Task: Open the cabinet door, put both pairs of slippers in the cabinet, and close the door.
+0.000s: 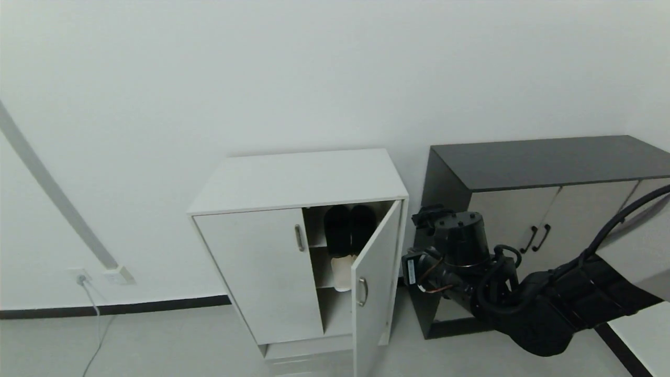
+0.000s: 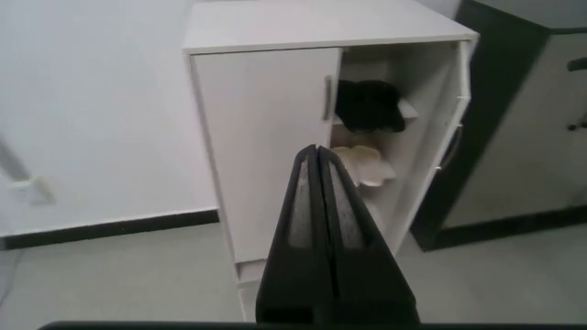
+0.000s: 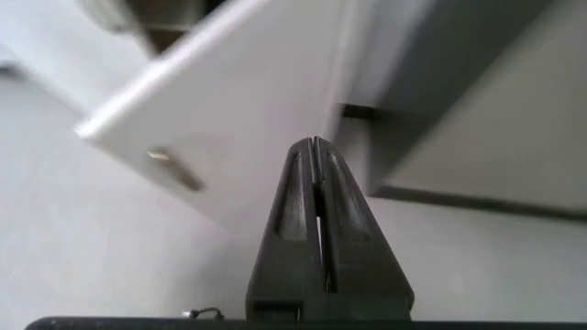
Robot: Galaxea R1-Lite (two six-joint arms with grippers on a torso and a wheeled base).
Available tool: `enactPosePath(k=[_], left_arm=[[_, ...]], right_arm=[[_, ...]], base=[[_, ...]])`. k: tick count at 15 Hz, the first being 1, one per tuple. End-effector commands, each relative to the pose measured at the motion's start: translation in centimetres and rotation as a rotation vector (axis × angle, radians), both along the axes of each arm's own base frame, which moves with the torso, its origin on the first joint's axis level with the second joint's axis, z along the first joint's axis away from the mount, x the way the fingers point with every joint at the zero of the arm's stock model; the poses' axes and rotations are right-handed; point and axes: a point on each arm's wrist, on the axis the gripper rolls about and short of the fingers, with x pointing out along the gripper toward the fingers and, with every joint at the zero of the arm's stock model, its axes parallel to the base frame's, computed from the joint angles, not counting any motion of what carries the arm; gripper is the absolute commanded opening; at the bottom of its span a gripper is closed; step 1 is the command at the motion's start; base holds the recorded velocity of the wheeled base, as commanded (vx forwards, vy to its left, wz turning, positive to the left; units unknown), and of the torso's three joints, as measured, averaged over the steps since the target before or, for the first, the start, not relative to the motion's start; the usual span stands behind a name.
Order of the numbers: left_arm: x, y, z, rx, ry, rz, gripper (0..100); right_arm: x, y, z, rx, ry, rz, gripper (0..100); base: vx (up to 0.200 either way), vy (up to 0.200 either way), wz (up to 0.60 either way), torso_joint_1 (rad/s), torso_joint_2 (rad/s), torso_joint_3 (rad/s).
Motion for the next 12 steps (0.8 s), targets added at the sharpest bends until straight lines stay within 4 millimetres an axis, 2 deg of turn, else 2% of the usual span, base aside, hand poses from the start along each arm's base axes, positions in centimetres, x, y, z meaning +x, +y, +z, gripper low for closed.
enactPosePath(k=[1, 6, 7, 9, 12], left_arm=[[0.0, 0.0, 0.0, -0.001, 0.003, 0.000, 0], [0.0, 0.0, 0.0, -0.002, 0.003, 0.002, 0], [0.0, 0.0, 0.0, -0.001, 0.003, 0.002, 0], [0.0, 0.0, 0.0, -0.001, 0.001, 0.000, 0], [0.0, 0.0, 0.0, 0.001, 0.003, 0.000, 0]], right_arm=[[-0.1, 0.0, -0.3, 0.011, 0.005, 0.025, 0], [-0.1, -0.4, -0.2, 0.013, -0.041, 0.027, 0], [-0.1, -1.1, 0.0, 0.004, -0.048, 0.017, 0], [-0.8, -1.9, 0.1, -0.010, -0.045, 0.021, 0], [-2.7, -3.5, -1.5, -0.047, 0.008, 0.022, 0]], base=[[0.000, 0.000, 0.60, 0.012, 0.01, 0.002], [0.000, 0.000, 0.00, 0.000, 0.00, 0.000], [0.000, 0.000, 0.00, 0.000, 0.00, 0.000], [0.000, 0.000, 0.00, 0.000, 0.00, 0.000], [0.000, 0.000, 0.00, 0.000, 0.00, 0.000]])
